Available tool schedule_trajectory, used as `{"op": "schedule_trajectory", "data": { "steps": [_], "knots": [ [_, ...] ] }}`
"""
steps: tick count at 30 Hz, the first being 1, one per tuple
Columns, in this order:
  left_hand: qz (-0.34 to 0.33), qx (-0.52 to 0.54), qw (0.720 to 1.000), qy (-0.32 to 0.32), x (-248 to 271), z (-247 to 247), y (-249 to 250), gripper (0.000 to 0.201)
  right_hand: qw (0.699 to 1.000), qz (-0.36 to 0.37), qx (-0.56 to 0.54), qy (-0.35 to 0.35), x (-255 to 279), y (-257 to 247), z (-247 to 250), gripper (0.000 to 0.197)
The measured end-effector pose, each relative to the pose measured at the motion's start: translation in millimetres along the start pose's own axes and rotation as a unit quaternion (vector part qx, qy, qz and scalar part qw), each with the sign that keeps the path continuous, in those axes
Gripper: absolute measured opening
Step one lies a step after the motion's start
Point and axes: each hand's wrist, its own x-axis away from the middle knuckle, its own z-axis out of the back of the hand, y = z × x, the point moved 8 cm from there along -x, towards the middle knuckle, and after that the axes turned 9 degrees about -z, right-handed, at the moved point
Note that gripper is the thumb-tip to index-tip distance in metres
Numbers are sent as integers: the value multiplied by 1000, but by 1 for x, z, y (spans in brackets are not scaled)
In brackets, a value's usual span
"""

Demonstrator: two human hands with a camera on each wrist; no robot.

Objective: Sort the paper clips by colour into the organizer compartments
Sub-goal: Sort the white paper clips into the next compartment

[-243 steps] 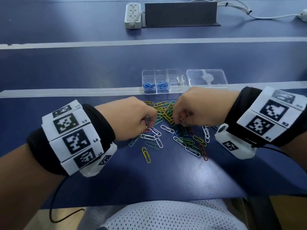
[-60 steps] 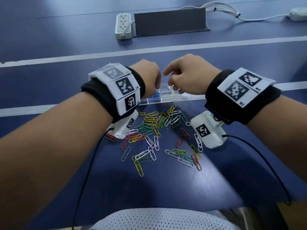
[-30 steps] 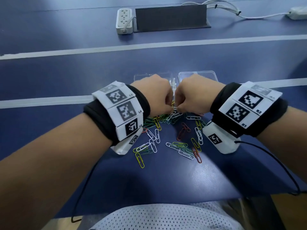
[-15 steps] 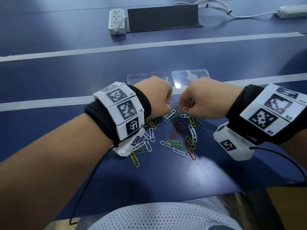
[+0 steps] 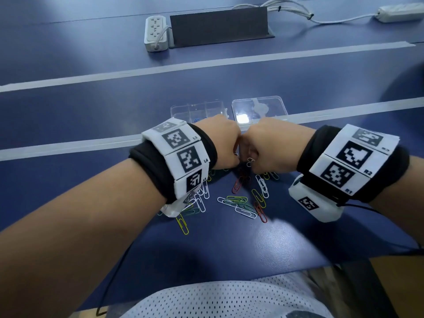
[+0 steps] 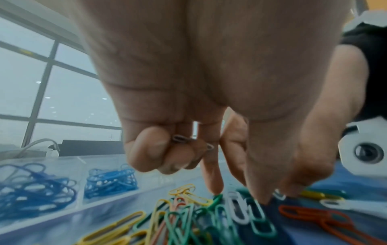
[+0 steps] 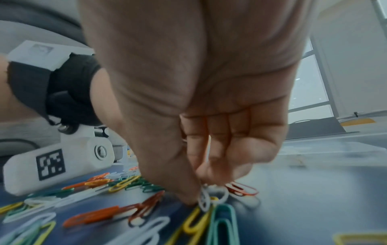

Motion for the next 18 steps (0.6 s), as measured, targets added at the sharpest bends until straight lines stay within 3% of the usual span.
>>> {"op": "schedule_trajectory", "data": {
  "steps": [3, 8, 13, 18],
  "knots": [
    [-4, -14, 1000, -8, -3, -1, 2, 22, 999, -10, -31, 1, 1, 7, 4, 25],
    [10, -6, 1000, -14, -3, 1, 0, 16, 989, -46, -137, 6, 6, 27, 16, 14],
    [5, 34, 999, 4, 2, 10, -6, 7, 940, -109, -316, -67, 14, 47, -3, 13],
    [22, 111, 993, 20, 15, 14, -18, 4, 941, -125, -292, -113, 25, 45, -21, 24]
  ]
}}
